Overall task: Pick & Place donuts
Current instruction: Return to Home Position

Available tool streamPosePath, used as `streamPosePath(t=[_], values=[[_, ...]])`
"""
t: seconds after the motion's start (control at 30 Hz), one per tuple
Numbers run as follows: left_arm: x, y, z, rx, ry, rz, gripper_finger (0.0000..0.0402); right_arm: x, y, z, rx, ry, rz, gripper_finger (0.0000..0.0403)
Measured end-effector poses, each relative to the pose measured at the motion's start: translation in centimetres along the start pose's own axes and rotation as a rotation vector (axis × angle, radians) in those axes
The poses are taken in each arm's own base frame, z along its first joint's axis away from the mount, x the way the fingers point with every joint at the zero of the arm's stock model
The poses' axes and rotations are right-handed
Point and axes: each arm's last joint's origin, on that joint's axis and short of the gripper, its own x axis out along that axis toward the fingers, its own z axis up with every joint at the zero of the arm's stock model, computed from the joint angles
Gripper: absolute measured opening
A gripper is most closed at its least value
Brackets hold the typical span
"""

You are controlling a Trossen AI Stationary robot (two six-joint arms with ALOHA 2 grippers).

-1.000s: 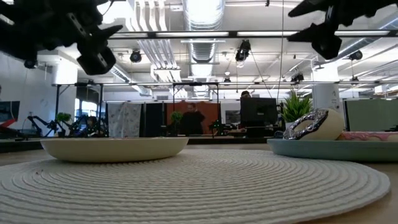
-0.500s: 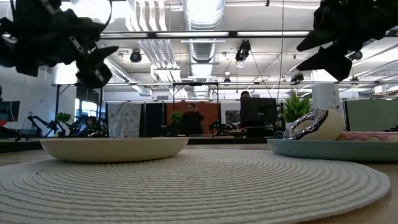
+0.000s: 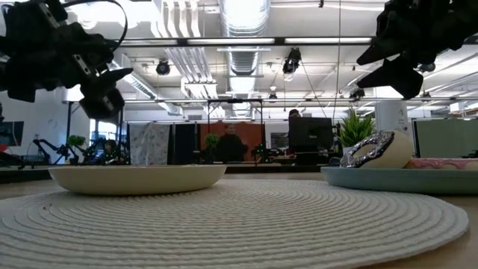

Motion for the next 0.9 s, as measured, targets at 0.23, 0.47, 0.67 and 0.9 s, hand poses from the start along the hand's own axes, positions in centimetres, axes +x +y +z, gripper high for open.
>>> streamPosePath(t=[0.23,0.47,0.67,0.9], values=[[0.0,0.1,-0.1,-0.068,0.011,0.011,0.0161,0.0,0.0,0.0,0.0,0.0,0.0,0.0219],[0.0,0.1,-0.2,-0.071,0.015,0.013,0.0161,0.0,0.0,0.0,0.001,0.0,0.0,0.0219],[-0.6,-0.3,-0.2,-0.081,0.023,-0.007,0.0161,0.0,0.0,0.0,0.001,0.0,0.0,0.0219],[-1.9,-0.6,-0.5,0.268,-0.037,0.104,0.0161,0.0,0.0,0.0,0.0,0.0,0.0,0.0219]])
